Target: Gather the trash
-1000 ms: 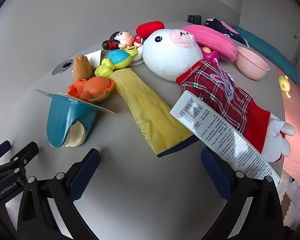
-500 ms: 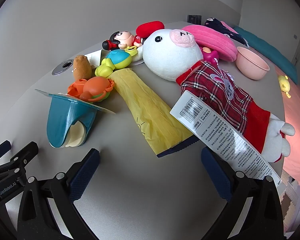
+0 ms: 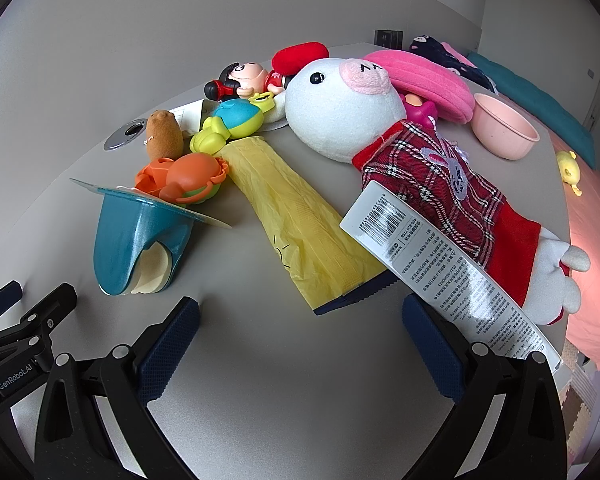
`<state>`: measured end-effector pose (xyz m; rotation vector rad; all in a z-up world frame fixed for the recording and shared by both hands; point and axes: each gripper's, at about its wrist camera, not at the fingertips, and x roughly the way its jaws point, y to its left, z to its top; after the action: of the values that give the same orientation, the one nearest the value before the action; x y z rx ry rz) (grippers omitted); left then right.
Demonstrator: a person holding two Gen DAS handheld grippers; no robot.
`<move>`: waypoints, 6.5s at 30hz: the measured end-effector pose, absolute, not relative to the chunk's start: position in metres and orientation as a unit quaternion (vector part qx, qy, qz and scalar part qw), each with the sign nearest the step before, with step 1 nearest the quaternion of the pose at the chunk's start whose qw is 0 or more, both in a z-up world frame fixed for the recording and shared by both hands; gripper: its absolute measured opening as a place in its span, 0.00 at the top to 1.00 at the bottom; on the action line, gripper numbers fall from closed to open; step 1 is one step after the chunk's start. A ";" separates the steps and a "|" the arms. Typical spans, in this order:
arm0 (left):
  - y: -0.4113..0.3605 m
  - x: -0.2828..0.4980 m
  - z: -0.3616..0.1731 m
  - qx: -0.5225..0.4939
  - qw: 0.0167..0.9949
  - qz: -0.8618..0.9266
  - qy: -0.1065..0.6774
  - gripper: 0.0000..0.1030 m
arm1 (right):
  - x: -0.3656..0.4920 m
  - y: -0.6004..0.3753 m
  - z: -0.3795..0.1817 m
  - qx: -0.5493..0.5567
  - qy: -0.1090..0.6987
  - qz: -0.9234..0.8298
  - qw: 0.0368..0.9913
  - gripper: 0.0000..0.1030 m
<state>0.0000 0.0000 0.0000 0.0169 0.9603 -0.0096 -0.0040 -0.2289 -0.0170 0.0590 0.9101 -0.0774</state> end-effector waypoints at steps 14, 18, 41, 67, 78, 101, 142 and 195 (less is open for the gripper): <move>0.000 0.000 0.000 0.008 0.887 -0.005 0.462 0.06 | -0.004 -0.229 -0.017 0.028 0.439 -0.037 0.897 0.02; 0.000 0.000 0.000 0.008 0.887 -0.005 0.462 0.06 | -0.004 -0.229 -0.017 0.028 0.439 -0.037 0.897 0.02; 0.000 0.000 0.000 0.008 0.887 -0.005 0.462 0.06 | -0.005 -0.230 -0.016 0.030 0.440 -0.041 0.897 0.02; -0.088 -0.007 0.043 0.081 0.898 -0.117 0.417 0.06 | -0.077 -0.291 0.050 0.021 0.394 0.152 0.906 0.02; -0.118 0.032 0.007 0.078 0.874 -0.148 0.455 0.47 | -0.061 -0.326 0.035 -0.003 0.414 0.172 0.894 0.38; -0.087 0.011 0.043 0.033 0.911 -0.156 0.381 0.59 | -0.025 -0.327 0.024 0.008 0.436 0.213 0.874 0.70; -0.461 -0.033 0.073 0.160 0.814 -0.423 0.366 0.59 | -0.118 -0.670 0.039 0.239 0.343 -0.093 0.904 0.70; -0.195 0.041 0.036 0.063 0.890 -0.156 0.423 0.14 | -0.041 -0.498 0.062 0.184 0.364 0.093 0.908 0.25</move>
<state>0.0414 -0.1954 0.0363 0.1302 0.8791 -0.3239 -0.0412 -0.4984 0.0624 0.3795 0.7505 0.1924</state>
